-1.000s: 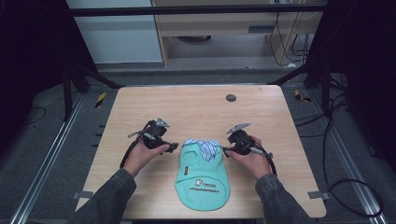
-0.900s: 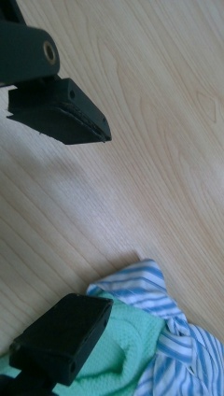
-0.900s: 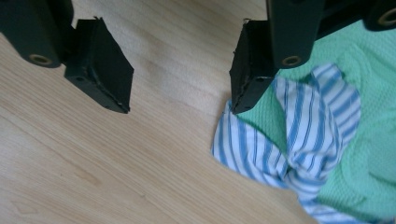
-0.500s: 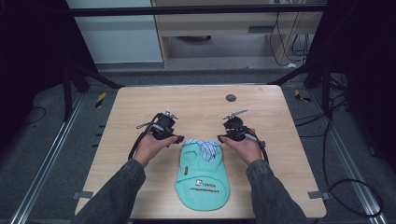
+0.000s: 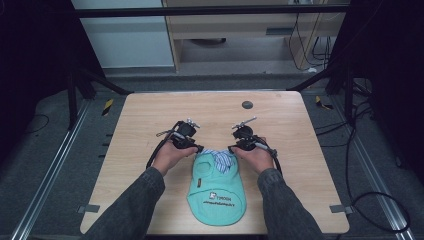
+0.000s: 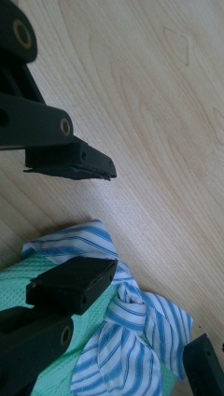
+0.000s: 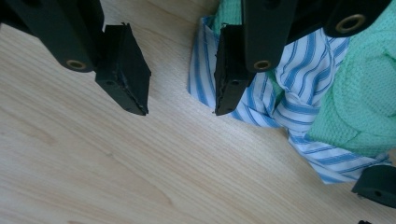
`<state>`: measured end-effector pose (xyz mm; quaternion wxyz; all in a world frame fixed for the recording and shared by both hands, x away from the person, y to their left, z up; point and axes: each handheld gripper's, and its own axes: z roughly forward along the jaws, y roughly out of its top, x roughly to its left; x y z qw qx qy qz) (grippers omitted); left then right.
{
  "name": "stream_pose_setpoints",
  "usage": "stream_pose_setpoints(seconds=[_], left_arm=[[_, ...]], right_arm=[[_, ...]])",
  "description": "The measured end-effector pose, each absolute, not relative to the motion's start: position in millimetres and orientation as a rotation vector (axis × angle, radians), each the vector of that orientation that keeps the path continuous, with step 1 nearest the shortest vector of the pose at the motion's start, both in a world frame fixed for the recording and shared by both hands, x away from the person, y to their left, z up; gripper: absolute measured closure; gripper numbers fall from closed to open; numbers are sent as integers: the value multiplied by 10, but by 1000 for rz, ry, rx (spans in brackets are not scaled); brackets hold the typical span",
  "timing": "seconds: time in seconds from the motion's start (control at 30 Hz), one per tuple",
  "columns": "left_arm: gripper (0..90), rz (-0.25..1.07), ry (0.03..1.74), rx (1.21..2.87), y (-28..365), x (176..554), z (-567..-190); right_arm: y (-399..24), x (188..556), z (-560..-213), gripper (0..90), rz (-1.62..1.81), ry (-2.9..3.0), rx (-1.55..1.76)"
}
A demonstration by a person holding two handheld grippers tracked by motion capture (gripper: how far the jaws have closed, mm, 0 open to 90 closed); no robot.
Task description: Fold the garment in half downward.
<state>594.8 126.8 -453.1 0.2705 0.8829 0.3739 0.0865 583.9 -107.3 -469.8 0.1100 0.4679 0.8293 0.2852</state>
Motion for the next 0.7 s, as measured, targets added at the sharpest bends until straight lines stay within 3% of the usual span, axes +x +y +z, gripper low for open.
stream_pose_setpoints(seconds=[0.47, 0.7], left_arm=[[492, 215, 1009, 2376, 1172, 5889, -4661], [516, 252, 1024, 2307, 1269, 5917, -4558]], right_arm=[[-979, 5770, -4824, 528, 799, 2456, 1351], [-947, 5732, -4831, 574, 789, 2449, 1324]])
